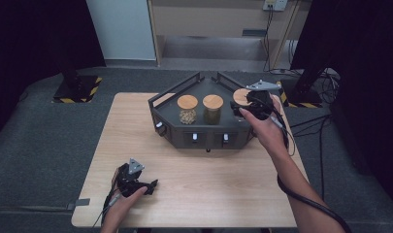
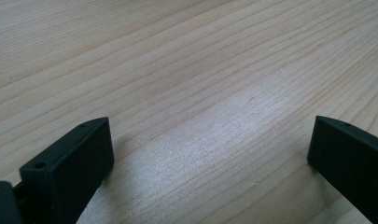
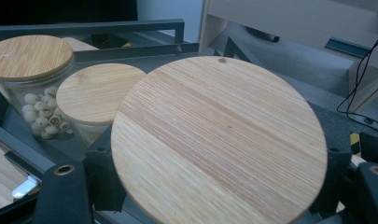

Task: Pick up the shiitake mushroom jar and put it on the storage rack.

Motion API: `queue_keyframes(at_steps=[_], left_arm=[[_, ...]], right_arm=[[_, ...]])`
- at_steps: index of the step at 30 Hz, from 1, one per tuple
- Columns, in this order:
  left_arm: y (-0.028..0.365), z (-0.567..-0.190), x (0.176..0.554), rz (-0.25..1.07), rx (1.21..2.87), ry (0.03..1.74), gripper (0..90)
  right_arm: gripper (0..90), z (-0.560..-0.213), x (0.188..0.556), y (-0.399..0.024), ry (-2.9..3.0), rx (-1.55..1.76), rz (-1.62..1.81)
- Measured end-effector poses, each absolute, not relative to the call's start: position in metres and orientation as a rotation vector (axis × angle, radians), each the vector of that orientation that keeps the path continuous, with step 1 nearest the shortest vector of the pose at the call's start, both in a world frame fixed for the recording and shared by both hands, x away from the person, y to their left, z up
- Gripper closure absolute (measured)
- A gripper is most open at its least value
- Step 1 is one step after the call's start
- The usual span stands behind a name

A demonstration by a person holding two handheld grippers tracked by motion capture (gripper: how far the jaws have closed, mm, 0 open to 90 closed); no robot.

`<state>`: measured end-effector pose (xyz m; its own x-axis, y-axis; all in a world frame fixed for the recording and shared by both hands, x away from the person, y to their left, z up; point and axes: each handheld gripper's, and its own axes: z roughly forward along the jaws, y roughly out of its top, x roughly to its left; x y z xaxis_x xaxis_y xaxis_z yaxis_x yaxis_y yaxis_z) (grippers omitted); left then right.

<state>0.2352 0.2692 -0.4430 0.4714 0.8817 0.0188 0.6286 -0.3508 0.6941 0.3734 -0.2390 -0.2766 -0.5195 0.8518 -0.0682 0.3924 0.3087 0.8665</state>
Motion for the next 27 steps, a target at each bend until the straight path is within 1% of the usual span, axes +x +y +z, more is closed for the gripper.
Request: queue_keyframes(at_steps=[7,18,27], left_arm=[[0.268,-0.443,0.234,0.529,2.095,1.254,0.0],[0.268,-0.443,0.234,0.529,2.095,1.255,0.0],[0.268,-0.443,0.234,0.529,2.093,1.256,0.0]], right_arm=[[25.7,-0.272,0.377,-0.235,2.047,1.09,1.119],[25.7,-0.286,0.388,-0.235,2.041,1.144,1.106],[25.7,-0.283,0.394,-0.233,2.041,1.147,1.111]])
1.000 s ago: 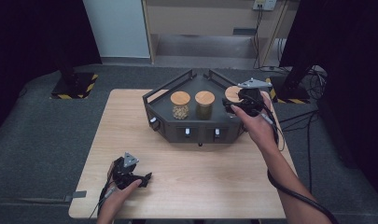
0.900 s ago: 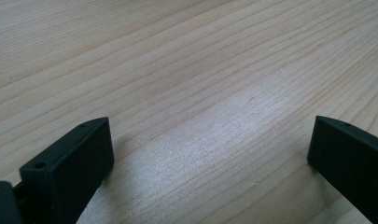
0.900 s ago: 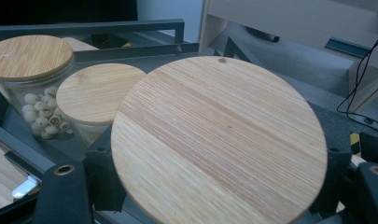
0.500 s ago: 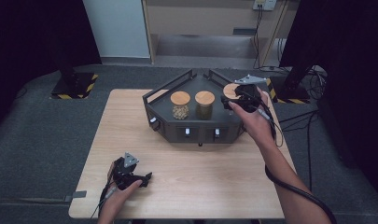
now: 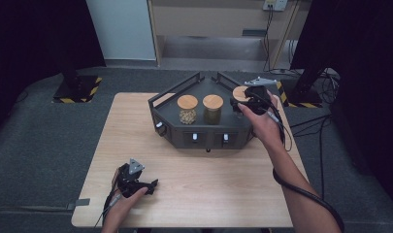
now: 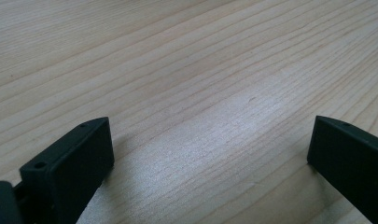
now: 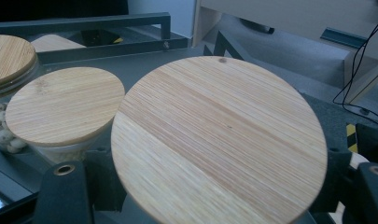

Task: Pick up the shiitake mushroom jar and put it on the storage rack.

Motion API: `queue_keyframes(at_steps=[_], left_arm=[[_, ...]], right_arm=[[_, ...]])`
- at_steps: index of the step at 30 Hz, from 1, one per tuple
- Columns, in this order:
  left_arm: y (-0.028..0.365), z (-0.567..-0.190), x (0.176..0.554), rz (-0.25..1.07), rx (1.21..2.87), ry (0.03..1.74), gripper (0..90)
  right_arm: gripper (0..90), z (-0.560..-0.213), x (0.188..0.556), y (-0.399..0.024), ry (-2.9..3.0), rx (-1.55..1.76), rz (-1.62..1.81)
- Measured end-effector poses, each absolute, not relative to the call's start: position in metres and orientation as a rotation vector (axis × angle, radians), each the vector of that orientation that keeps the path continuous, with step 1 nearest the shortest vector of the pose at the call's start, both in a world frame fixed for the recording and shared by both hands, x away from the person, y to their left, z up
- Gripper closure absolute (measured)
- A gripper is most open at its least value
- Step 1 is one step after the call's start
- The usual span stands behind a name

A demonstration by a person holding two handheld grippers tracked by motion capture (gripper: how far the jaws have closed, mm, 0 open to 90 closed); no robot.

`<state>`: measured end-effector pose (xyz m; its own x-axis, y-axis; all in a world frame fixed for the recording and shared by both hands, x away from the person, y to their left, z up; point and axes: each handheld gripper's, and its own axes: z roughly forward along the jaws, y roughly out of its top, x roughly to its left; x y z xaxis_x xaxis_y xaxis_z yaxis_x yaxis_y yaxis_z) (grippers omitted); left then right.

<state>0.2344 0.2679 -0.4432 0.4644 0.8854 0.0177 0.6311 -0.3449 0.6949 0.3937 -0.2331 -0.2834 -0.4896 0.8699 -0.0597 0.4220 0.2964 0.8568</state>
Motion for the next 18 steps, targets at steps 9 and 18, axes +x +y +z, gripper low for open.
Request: queue_keyframes(at_steps=[9,18], left_arm=[[0.268,-0.443,0.234,0.529,2.094,1.256,0.0],[0.268,-0.443,0.235,0.529,2.095,1.255,0.0]], right_arm=[[25.7,-0.289,0.396,-0.228,2.06,1.144,1.1],[25.7,-0.297,0.398,-0.23,2.064,1.169,1.104]])
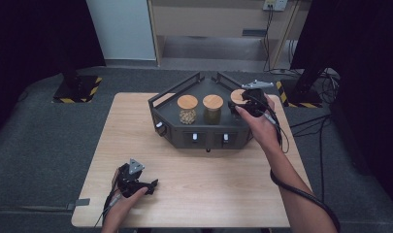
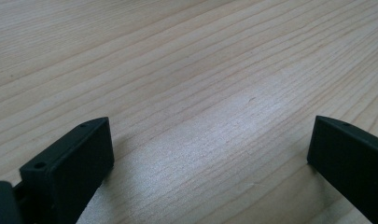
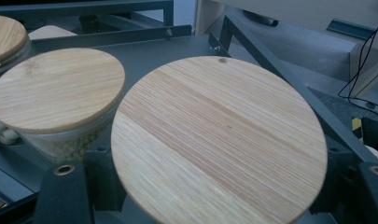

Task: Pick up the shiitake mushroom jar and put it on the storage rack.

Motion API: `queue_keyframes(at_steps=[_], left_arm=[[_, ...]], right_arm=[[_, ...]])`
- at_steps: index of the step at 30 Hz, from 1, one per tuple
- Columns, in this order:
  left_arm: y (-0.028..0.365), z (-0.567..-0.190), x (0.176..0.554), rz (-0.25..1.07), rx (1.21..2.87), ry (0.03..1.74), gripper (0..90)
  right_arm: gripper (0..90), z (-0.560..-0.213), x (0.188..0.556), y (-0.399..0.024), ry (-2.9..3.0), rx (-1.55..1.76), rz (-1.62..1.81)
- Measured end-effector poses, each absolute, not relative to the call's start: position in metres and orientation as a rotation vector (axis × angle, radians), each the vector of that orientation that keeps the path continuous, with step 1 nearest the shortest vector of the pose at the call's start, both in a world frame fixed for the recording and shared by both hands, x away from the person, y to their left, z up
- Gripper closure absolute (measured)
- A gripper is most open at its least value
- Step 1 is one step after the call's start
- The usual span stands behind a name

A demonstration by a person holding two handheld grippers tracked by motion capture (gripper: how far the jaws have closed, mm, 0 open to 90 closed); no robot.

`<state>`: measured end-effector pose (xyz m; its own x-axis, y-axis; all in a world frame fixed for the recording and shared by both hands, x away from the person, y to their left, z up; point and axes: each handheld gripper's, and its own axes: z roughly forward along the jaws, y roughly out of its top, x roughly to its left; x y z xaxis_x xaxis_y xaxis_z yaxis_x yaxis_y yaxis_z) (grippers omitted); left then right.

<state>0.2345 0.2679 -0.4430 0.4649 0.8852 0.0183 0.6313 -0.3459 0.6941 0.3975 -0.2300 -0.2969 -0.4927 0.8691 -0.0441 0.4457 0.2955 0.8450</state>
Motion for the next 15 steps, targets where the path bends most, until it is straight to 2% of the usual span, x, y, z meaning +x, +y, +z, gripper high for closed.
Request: queue_keyframes(at_steps=[15], left_arm=[[0.2679,-0.443,0.2345,0.529,2.095,1.255,0.0]], right_arm=[[25.7,-0.3022,0.4008,-0.2265,2.074,1.183,1.11]])
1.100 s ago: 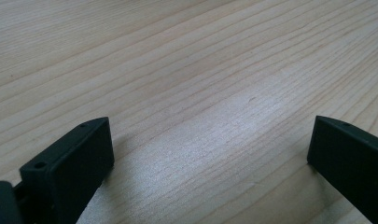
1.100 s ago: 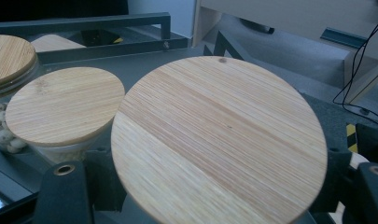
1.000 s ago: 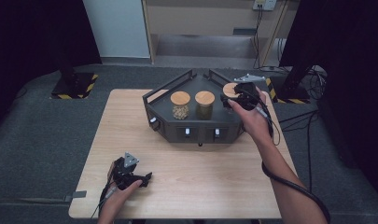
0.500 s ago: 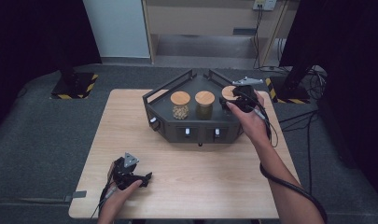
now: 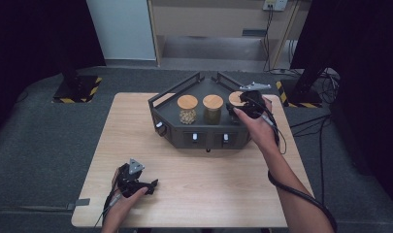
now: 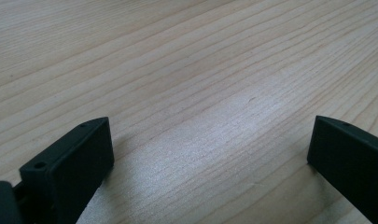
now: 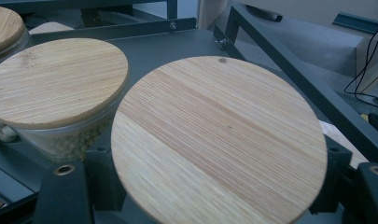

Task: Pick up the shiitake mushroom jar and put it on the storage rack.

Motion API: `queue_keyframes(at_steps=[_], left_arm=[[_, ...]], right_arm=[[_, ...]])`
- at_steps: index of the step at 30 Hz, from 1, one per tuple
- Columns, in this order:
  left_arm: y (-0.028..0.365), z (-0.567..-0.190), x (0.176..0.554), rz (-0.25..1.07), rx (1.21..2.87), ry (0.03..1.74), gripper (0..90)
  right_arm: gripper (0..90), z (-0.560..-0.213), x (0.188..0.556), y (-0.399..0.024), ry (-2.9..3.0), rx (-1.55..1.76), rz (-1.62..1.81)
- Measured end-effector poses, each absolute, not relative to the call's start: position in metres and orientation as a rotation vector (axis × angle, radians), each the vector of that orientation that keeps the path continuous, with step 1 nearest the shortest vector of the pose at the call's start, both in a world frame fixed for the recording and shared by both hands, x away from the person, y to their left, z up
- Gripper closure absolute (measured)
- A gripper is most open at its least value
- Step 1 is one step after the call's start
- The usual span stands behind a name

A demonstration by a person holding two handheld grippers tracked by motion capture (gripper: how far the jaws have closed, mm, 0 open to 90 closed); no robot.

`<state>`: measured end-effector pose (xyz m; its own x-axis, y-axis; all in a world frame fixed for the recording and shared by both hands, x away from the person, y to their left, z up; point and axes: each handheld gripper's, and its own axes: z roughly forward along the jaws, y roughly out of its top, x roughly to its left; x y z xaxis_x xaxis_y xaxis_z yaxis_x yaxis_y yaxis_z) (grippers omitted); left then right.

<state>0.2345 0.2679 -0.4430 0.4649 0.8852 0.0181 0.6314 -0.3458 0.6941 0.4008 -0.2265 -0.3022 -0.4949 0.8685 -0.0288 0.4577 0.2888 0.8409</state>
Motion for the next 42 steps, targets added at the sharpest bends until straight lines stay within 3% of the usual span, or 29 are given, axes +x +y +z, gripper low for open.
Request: queue_keyframes(at_steps=[42], left_arm=[[0.268,-0.443,0.235,0.529,2.095,1.255,0.0]], right_arm=[[25.7,-0.316,0.405,-0.233,2.071,1.232,1.125]])
